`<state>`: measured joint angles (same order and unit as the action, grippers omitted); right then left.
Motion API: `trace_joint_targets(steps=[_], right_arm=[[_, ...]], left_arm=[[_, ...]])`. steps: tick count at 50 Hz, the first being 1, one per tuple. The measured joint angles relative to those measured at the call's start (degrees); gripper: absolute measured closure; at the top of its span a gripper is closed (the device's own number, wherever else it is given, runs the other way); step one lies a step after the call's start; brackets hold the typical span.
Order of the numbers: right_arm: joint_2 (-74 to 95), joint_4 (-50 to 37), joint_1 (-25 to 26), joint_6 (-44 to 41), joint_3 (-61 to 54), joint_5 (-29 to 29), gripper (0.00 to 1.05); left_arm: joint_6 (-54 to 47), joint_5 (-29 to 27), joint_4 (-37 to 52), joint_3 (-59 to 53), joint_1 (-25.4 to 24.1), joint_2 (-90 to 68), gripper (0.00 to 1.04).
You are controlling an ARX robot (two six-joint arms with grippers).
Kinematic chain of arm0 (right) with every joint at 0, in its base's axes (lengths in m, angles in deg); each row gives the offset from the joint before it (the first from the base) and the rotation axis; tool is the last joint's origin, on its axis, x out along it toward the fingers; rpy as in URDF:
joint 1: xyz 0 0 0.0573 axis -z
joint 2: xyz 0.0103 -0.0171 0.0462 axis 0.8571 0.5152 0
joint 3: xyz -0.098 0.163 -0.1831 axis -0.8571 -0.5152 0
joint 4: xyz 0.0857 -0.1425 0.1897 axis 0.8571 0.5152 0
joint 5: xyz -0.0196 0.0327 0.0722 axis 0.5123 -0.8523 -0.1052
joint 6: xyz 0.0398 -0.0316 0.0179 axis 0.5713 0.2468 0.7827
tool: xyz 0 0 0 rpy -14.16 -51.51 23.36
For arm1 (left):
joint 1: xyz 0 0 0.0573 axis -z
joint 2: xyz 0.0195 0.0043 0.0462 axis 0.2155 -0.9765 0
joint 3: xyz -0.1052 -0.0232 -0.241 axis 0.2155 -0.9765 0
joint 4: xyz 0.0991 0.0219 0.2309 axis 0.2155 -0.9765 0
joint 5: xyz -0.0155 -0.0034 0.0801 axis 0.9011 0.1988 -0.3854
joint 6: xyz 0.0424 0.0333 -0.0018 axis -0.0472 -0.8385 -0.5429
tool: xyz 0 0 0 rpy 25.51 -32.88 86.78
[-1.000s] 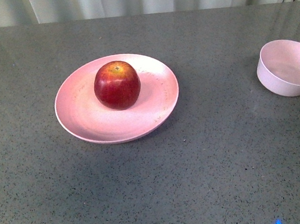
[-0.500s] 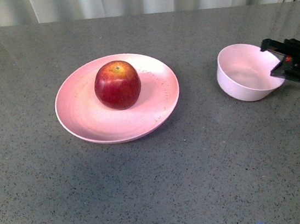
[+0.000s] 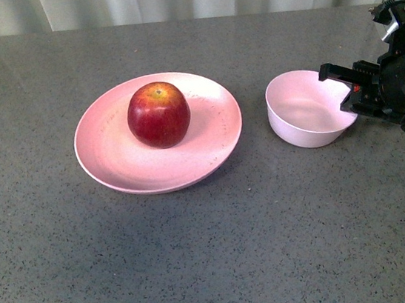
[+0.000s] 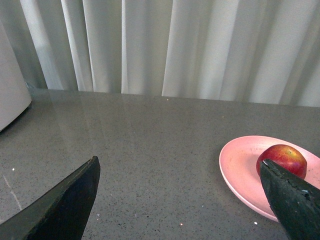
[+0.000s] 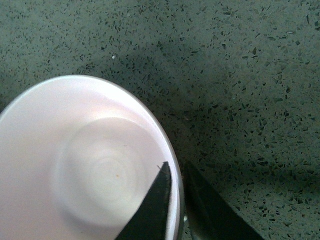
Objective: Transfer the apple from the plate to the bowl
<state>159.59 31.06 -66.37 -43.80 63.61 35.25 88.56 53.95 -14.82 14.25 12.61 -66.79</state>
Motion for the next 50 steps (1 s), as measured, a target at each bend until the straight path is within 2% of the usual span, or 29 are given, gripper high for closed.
trace_joint_targets(steps=[3,8,18,22,27,29,33,37,41,43,50], right_arm=[[0.0,-0.2,0.0,0.0,0.0,-0.3,0.88],[-0.2,-0.8,0.2,0.0,-0.1,-1.2,0.68],[-3.1,-1.8,0.2,-1.8,-1.3,0.5,0.44],[-6.9,-4.7,0.0,-4.6,-3.1,1.8,0.30],[-14.8,-7.2,-0.3,-6.8,-6.9,0.2,0.09],[-17.3,-8.1,-0.5,-7.0,-8.4,0.2,0.07],[-23.7,-11.8,-1.6,-7.8,-13.8,2.0,0.09],[-26.3,-28.4,-2.5,-13.5,-21.9,10.2,0.21],[-30.9,-40.0,-1.5,-18.1,-30.7,10.7,0.35],[-34.2,-42.5,-0.8,-19.5,-34.3,10.5,0.44],[-40.3,-42.5,0.9,-20.9,-39.8,9.2,0.67]], left_arm=[[0.0,0.0,0.0,0.0,0.0,0.0,0.09],[0.0,0.0,0.0,0.0,0.0,0.0,0.09],[0.0,0.0,0.0,0.0,0.0,0.0,0.09],[0.0,0.0,0.0,0.0,0.0,0.0,0.09],[0.0,0.0,0.0,0.0,0.0,0.0,0.09],[0.0,0.0,0.0,0.0,0.0,0.0,0.09],[0.0,0.0,0.0,0.0,0.0,0.0,0.09],[0.0,0.0,0.0,0.0,0.0,0.0,0.09],[0.0,0.0,0.0,0.0,0.0,0.0,0.09],[0.0,0.0,0.0,0.0,0.0,0.0,0.09],[0.0,0.0,0.0,0.0,0.0,0.0,0.09]])
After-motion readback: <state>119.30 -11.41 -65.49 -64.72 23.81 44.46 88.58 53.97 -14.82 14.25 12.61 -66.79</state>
